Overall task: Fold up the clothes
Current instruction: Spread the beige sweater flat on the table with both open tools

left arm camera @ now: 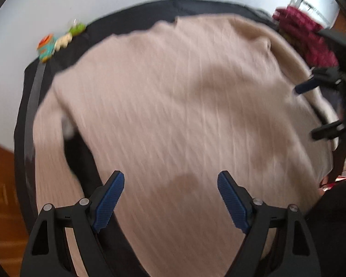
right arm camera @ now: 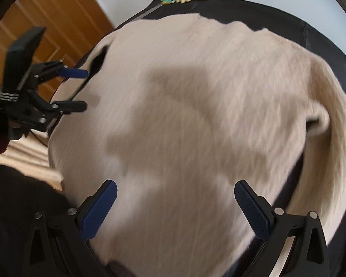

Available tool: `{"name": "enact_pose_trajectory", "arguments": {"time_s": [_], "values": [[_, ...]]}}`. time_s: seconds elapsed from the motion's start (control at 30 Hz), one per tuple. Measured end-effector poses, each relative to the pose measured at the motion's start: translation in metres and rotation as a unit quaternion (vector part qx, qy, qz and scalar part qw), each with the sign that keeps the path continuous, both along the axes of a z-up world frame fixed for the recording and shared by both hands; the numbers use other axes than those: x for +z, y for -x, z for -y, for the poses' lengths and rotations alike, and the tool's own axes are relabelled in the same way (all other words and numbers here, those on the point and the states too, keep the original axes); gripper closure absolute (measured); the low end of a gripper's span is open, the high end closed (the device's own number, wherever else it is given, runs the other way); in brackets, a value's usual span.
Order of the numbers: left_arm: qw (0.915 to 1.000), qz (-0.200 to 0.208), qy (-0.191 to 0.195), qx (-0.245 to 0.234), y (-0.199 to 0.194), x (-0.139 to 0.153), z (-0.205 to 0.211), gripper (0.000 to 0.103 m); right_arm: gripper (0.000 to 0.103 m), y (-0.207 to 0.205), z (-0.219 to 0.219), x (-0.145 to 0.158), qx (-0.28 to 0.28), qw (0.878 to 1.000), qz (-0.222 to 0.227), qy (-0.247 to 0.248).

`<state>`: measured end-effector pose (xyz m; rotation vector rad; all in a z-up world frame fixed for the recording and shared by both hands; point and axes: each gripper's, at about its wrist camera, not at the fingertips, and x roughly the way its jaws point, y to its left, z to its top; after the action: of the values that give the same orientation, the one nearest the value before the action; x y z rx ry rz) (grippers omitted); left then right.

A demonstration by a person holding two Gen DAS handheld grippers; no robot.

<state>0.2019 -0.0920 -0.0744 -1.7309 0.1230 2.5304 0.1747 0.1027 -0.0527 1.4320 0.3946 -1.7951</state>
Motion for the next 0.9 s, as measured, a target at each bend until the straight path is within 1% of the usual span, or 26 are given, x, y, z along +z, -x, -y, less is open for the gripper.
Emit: {"name": "enact_pose_trajectory", "arguments": {"time_s": [0.1, 0.17, 0.3, 0.4, 0.53, 0.6, 0.67, 0.73, 0.9], "values": [[0.9995, 0.012, 0.022, 0.022, -0.018, -0.009, -0.011, 0.017, 0.0, -0.016, -0.005, -0.004, 0.023, 1.0, 0.014, 0.002], [0.999, 0.009, 0.022, 0.037, -0.024, -0.008, -0.015, 0.017, 0.0, -0.026, -0.007, -0.006, 0.037, 0.999, 0.018, 0.01], [0.9981, 0.001, 0.026, 0.056, -0.035, -0.009, -0.024, 0.017, 0.0, -0.039, 0.0, -0.008, 0.07, 0.997, 0.005, 0.018], [0.9978, -0.004, 0.024, 0.062, -0.043, -0.018, -0.025, 0.017, 0.0, -0.044, 0.006, -0.014, 0.097, 0.995, -0.003, 0.019], [0.9968, -0.015, 0.008, 0.078, -0.053, -0.025, -0.013, 0.017, 0.0, -0.051, -0.001, -0.028, 0.137, 0.99, -0.036, -0.008], [0.9972, -0.021, 0.019, 0.069, -0.054, -0.024, -0.012, 0.017, 0.0, -0.059, -0.004, -0.033, 0.174, 0.981, -0.078, -0.044], [0.9973, -0.024, 0.036, 0.059, -0.054, -0.023, -0.013, 0.016, 0.0, -0.063, -0.008, -0.037, 0.204, 0.971, -0.108, -0.065], [0.997, -0.022, 0.039, 0.063, -0.053, -0.023, -0.009, 0.016, 0.0, -0.057, -0.014, -0.037, 0.197, 0.973, -0.102, -0.067], [0.9943, -0.015, -0.009, 0.105, -0.052, -0.026, 0.007, 0.015, 0.0, -0.048, -0.025, -0.037, 0.181, 0.976, -0.1, -0.067]]}}
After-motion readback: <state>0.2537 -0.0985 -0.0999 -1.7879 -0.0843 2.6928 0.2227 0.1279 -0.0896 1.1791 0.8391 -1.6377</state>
